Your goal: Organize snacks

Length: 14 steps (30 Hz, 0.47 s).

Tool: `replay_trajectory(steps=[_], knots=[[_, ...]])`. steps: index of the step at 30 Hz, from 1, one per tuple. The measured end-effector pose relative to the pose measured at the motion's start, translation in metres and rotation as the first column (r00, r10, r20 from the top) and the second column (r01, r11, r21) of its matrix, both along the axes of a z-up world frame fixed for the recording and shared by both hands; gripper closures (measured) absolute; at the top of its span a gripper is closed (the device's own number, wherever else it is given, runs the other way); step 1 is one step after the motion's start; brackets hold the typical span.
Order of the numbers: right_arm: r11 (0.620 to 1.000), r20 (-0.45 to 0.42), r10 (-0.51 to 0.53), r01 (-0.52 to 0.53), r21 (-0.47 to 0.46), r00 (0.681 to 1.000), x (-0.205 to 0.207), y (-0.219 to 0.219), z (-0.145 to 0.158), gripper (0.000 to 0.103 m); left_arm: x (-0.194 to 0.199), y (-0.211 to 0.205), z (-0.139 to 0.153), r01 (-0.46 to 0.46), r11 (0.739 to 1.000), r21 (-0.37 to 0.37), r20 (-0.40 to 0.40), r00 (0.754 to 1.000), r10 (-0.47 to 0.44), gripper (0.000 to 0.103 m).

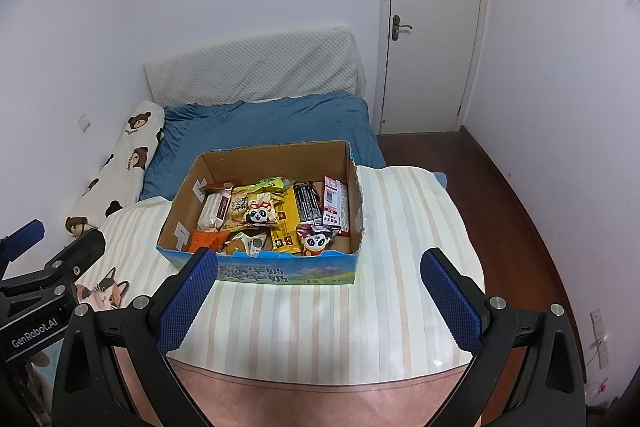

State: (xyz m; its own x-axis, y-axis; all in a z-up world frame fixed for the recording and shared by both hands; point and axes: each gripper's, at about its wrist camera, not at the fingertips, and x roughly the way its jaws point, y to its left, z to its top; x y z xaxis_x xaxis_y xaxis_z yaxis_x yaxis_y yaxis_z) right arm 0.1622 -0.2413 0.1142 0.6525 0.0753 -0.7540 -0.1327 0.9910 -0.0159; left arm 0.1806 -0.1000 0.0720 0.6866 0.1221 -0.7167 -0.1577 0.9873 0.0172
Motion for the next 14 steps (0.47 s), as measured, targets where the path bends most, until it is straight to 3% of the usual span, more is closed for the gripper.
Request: replay_trajectory(steps=[14], knots=[[1.000,0.009,0.000,0.000,0.003,1.000,-0.0016,0.0000,0.0030,0.000,-0.0014,0.0015,0.0032,-0.003,1.000,0.003,0.013,1.000,0.003,0.000]])
